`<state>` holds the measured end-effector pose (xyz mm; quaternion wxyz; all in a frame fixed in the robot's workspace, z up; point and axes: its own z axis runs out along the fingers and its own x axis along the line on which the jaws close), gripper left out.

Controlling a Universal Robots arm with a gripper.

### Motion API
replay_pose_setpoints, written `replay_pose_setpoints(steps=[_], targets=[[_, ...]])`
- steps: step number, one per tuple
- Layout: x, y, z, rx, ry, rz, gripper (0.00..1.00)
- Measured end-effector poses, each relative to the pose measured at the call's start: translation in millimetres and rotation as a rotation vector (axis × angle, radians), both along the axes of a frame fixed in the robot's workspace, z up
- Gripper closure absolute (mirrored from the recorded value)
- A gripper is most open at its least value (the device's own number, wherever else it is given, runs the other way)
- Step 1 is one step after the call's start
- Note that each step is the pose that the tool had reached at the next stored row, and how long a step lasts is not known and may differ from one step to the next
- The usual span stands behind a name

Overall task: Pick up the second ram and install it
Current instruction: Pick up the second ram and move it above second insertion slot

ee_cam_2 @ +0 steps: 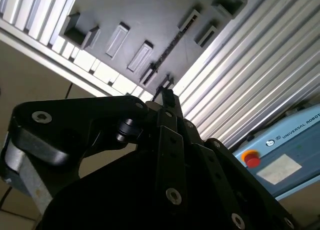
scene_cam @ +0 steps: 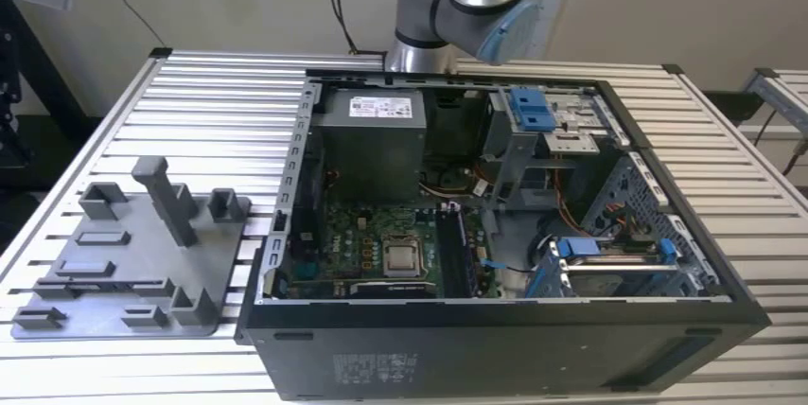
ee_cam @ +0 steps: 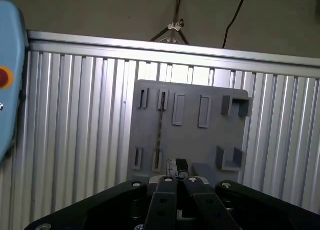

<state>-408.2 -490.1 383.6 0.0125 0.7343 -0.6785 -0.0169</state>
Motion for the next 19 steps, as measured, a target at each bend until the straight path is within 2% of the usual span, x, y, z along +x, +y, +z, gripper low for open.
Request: replay_pose_setpoints(steps=[2,4,5,7,10,11,15,19], targets=[[0.0,0.0,0.0,0.0,0.0,0.004,0.88],[0.0,0.0,0.0,0.0,-0.0001,0.009,0.76],[0.0,0.0,0.0,0.0,-0.0001,0.011,0.76],[0.0,0.0,0.1,-0.0001,0.0001,0.015,0.64],[0.0,0.0,0.0,-0.0001,0.0,0.022,0.58],[0.0,0.0,0.0,-0.0001,0.0001,0.024,0.52],[0.0,0.1,-1.5,-0.0003,0.0001,0.019,0.52],[0.0,0.1,-7.0,0.0002,0.0002,0.003,0.52]])
